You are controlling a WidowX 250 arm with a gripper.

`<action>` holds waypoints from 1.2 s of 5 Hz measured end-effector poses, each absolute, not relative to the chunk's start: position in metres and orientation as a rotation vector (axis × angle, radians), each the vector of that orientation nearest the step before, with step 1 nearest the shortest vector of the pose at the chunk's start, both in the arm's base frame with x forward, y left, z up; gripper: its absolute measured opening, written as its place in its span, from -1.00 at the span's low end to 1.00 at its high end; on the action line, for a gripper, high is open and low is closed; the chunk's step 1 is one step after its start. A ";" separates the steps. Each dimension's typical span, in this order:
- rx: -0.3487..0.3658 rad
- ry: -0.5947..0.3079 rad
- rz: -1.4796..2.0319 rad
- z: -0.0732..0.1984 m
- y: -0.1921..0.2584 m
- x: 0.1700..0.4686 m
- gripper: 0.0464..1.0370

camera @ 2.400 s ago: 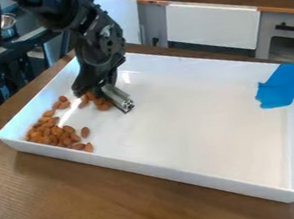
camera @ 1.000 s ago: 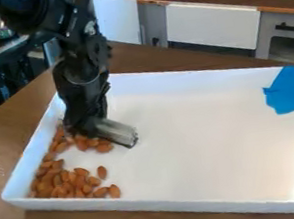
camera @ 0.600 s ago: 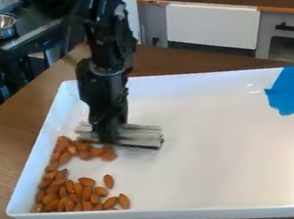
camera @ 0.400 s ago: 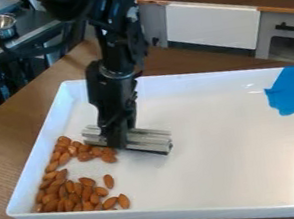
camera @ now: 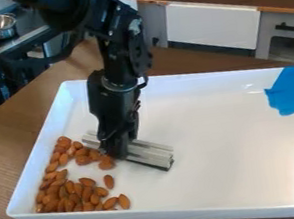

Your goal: Sweep into pile

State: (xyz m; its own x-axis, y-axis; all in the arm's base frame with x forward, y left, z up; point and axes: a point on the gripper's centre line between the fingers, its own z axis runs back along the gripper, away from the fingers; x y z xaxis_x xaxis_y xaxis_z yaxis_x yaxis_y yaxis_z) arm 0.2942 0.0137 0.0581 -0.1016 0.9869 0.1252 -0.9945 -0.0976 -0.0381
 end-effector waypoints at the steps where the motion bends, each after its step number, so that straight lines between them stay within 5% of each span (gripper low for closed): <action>1: 0.079 -0.095 1.693 0.060 0.027 0.275 -0.34; 3: 0.071 -0.154 1.609 0.067 0.034 0.260 -0.34; 4: 0.072 -0.240 1.533 0.061 0.043 0.274 -0.34; 6: 0.104 -0.243 1.613 0.057 0.072 0.319 -0.34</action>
